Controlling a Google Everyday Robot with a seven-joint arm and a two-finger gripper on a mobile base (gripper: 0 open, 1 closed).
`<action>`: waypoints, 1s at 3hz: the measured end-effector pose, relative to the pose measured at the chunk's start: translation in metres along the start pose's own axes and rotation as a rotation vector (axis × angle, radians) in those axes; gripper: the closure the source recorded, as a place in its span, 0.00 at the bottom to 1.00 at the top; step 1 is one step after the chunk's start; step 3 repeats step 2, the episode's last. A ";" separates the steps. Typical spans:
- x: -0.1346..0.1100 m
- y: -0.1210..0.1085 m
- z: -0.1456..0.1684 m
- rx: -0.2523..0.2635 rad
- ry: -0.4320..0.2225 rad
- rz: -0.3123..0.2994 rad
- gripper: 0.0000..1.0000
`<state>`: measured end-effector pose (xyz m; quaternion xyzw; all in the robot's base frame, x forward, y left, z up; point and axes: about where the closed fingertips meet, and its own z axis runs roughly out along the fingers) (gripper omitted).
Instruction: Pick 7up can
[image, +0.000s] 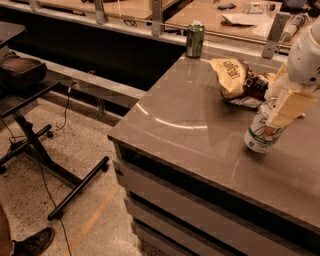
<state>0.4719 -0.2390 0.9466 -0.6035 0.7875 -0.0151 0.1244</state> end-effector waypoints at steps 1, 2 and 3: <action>-0.010 -0.007 -0.022 0.027 -0.042 -0.031 1.00; -0.010 -0.007 -0.022 0.027 -0.042 -0.031 1.00; -0.010 -0.007 -0.022 0.027 -0.042 -0.031 1.00</action>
Offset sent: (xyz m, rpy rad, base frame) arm -0.0020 0.0042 0.0341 0.0419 -0.0298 0.0487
